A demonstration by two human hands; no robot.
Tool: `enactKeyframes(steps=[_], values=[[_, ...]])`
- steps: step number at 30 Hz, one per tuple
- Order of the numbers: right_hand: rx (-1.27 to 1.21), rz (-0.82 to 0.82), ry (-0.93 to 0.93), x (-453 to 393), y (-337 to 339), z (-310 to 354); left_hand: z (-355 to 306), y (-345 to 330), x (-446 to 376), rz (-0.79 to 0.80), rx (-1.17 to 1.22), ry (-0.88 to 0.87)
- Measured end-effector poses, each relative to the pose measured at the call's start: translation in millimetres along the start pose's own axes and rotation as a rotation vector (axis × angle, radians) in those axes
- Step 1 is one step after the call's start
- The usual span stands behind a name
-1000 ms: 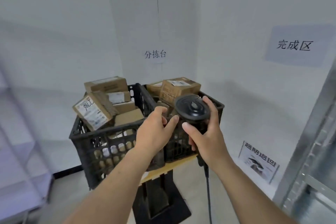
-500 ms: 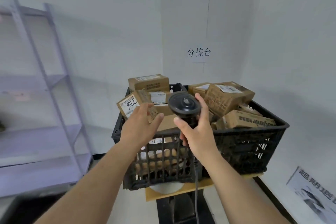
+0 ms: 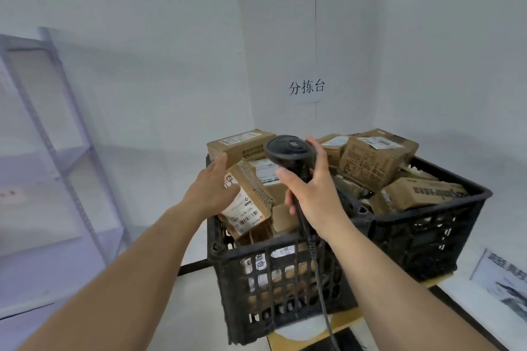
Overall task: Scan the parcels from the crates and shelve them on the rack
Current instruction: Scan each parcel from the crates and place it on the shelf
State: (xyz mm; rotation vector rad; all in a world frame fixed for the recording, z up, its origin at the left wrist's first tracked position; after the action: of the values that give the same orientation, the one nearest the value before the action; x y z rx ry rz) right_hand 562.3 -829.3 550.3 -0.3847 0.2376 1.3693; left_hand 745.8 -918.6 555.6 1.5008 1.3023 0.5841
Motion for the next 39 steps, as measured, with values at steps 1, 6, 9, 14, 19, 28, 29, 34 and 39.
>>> enactKeyframes(steps=[1, 6, 9, 14, 19, 28, 29, 34, 39], values=[[0.007, -0.011, 0.000, -4, -6, -3, 5, 0, -7, 0.020, -0.010, -0.017], [0.033, -0.061, -0.035, -13, -28, -21, 25, -15, -32, 0.162, -0.021, -0.052], [0.049, -0.077, -0.066, -17, -35, -32, 29, -20, -40, 0.148, -0.086, -0.090], [0.066, -0.097, -0.114, -16, -40, -43, 26, -13, -53, 0.171, -0.175, -0.158], [0.069, -0.135, -0.119, -17, -36, -46, 16, -14, -60, 0.227, -0.262, -0.294], [0.077, -0.159, -0.090, -8, -20, -33, -2, -15, -59, 0.290, -0.296, -0.365], [0.076, -0.161, -0.083, -7, -18, -30, -3, -14, -60, 0.292, -0.313, -0.367], [0.057, -0.207, -0.058, -5, -1, -20, -3, 2, -64, 0.249, -0.122, -0.235], [0.056, -0.199, -0.043, 0, 8, -11, 0, -5, -61, 0.110, 0.274, -0.034]])
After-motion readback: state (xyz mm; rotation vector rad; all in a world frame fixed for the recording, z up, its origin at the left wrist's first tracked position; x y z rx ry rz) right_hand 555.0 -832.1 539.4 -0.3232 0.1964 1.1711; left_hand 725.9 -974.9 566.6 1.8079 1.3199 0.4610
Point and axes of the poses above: each hand's wrist, its own x-axis away from the middle knuckle, its own y-axis out of the back of the hand, z = x × y, the point moved 5 cm from there along -x, towards the middle knuckle, and after that the axes turned 7 degrees about -x, right-handed, at the moved point
